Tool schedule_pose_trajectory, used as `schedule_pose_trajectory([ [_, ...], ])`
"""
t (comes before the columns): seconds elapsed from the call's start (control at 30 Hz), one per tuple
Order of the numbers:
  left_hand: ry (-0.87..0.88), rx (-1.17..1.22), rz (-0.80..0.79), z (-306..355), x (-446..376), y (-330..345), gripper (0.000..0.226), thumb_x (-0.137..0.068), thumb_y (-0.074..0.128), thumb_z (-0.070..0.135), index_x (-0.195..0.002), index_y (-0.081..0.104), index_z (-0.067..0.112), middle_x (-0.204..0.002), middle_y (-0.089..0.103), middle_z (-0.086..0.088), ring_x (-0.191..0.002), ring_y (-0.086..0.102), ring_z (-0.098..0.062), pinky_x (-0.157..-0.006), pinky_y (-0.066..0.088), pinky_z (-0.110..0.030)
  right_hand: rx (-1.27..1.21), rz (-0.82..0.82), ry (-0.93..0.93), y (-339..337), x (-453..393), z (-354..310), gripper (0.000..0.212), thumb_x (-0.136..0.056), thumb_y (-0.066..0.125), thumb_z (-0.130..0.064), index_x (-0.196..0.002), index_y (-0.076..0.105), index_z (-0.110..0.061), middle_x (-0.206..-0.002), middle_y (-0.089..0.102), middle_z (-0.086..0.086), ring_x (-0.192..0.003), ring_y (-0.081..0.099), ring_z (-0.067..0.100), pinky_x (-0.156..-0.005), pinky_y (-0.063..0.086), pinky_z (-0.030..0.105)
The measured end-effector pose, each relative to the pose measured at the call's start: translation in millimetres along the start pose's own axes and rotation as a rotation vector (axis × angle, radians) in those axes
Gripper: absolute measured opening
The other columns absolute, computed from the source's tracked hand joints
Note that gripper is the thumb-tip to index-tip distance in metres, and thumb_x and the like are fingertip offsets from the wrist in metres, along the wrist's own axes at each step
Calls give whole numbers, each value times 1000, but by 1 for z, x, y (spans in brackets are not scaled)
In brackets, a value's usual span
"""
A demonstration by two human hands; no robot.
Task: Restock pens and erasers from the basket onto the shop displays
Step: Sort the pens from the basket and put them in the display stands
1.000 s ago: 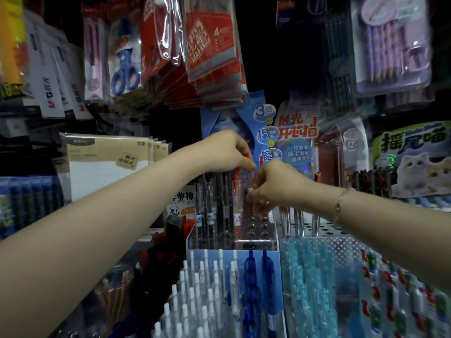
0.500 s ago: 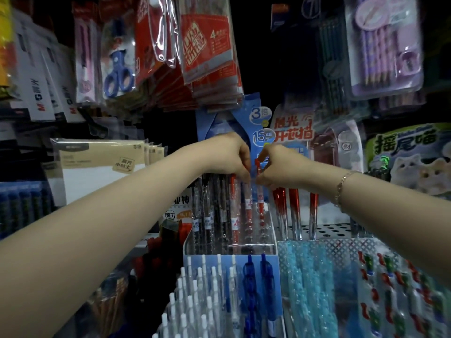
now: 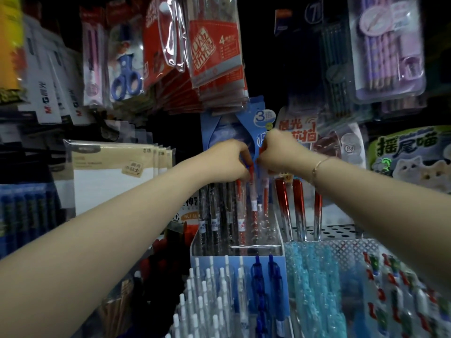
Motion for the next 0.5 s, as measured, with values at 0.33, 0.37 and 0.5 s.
schedule_pose_trajectory([
  [0.33,61,481,91,4,6,-13,22,-82,67,13,-100,64,25,-94,69,-1,-88,63,-12,-81,46,-26,-212,83,-100,-59,41,-19,18,-79,72,-17,-89,68,-3,-75,68,13,-58,63,19,-51,50,28],
  [0.37,90,464,74,6,7,-14,26,-81,67,10,-100,63,27,-91,69,-1,-86,64,-13,-83,47,-28,-214,68,-105,-53,45,-19,15,-80,72,-18,-86,68,-5,-73,68,12,-56,63,17,-49,48,25],
  [0.5,143,302,-5,11,8,-14,33,-80,69,9,-110,61,22,-100,69,-13,-94,65,-26,-88,50,-44,-183,117,-112,-34,49,-13,11,-82,68,-21,-84,65,-10,-73,65,8,-58,62,14,-41,41,16],
])
Point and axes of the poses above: each hand's wrist, its own x-axis away from the middle knuckle, its own y-axis out of the palm, z = x × y, the point moved 1 cm from there along -x, towards the middle knuckle
